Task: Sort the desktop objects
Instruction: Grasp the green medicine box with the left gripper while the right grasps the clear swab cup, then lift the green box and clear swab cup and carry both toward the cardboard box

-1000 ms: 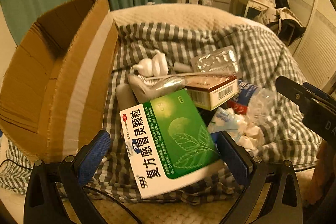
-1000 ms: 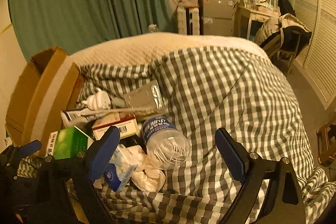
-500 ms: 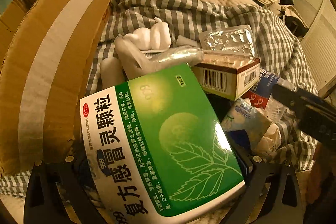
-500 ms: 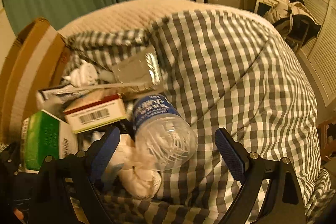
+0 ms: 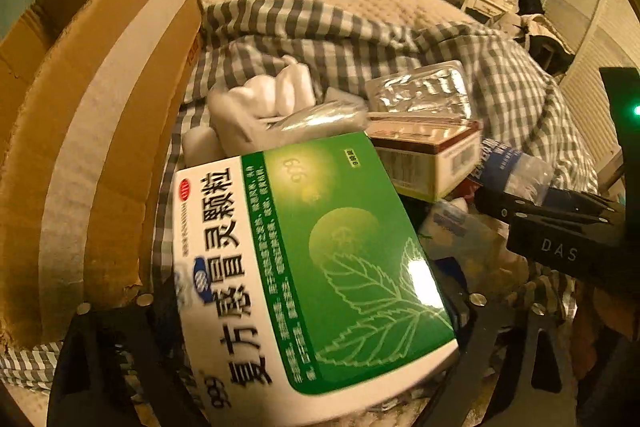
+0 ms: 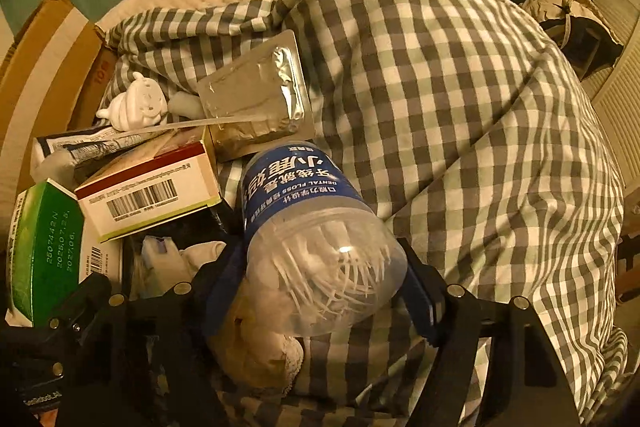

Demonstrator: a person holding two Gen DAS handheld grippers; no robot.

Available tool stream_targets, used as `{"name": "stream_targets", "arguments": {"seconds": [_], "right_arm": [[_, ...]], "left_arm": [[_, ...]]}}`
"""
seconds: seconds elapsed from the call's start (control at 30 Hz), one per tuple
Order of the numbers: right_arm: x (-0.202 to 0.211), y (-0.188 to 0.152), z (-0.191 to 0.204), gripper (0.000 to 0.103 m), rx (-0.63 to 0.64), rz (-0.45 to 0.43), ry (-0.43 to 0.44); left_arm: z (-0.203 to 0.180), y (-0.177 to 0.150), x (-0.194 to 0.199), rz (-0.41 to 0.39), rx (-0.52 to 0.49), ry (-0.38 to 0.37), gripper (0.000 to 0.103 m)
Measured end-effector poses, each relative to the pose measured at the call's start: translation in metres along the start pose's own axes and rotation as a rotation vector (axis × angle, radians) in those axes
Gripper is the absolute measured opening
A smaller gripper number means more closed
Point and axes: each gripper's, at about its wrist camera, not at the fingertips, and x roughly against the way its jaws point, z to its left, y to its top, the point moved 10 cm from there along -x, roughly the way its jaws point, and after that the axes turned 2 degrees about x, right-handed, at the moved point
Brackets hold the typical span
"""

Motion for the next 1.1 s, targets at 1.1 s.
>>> {"name": "stream_targets", "arguments": {"seconds": [1.1], "right_arm": [[0.172,0.002,-0.009,0.066,-0.102,-0.424,-0.059]], "left_arm": [[-0.029,0.047,0.172,-0.481,-0.131,0.069,0.084]]}}
